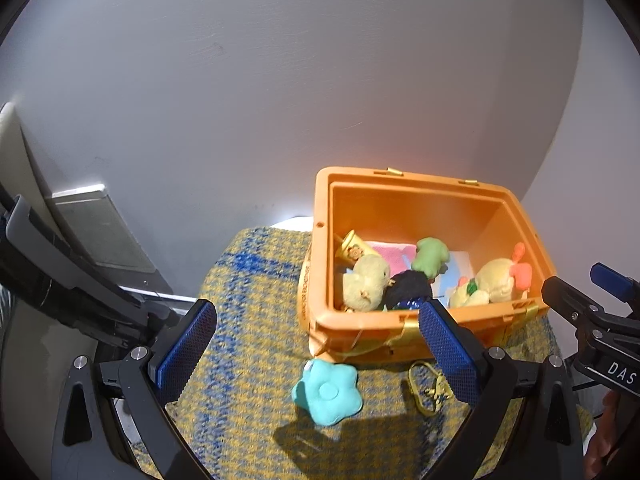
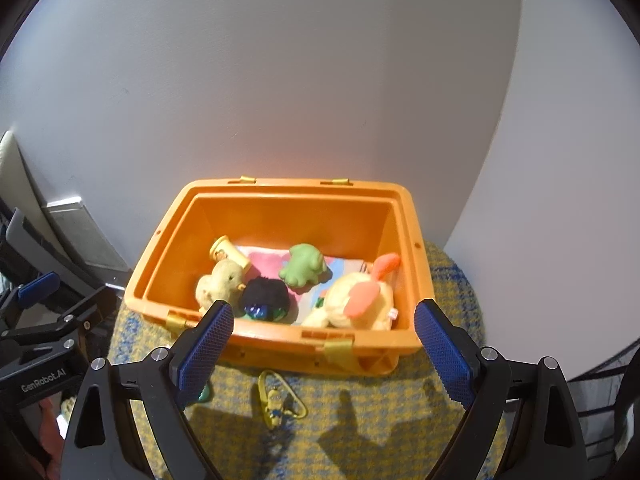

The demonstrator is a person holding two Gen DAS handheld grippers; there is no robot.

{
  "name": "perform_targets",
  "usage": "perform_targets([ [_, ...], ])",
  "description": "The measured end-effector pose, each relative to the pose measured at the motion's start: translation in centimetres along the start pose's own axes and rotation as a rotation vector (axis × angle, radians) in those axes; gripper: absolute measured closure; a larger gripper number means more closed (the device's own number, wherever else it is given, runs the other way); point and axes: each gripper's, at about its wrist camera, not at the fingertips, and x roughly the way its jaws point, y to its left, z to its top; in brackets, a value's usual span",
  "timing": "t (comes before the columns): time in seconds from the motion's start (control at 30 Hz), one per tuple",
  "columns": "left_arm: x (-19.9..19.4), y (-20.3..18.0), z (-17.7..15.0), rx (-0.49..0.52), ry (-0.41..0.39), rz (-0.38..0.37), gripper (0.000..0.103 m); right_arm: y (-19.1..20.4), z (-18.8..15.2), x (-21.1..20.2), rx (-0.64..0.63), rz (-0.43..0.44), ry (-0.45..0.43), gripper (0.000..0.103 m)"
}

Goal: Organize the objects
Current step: 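Withdraw both open tools from the orange bin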

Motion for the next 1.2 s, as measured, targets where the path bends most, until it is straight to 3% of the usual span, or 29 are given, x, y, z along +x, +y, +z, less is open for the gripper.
perform_targets([
  [0.3,0.7,0.2,-2.9,0.022,0.011,0.020,0.000,0.8,-2.7,-0.1,-0.023,-0.009,-0.029,0.011],
  [0.7,4.5,-0.1,-7.1,0.026,0.046,-0.002,0.000,0.5,-6.4,2.5,-0.015,-0.012,0.030,0.011],
  [0.93,6.4,-0.6,-9.3,0.033,0.009,-0.017,0.000,0.6,-8.2,4.2,-0.011,-0.008,0.062,0.011],
  [1.2,9.1,-1.6,-11.4,0.055,0.061,-0.027,0.000,1.1,-9.7,5.3,-0.039,-0.019,0.075,0.011],
])
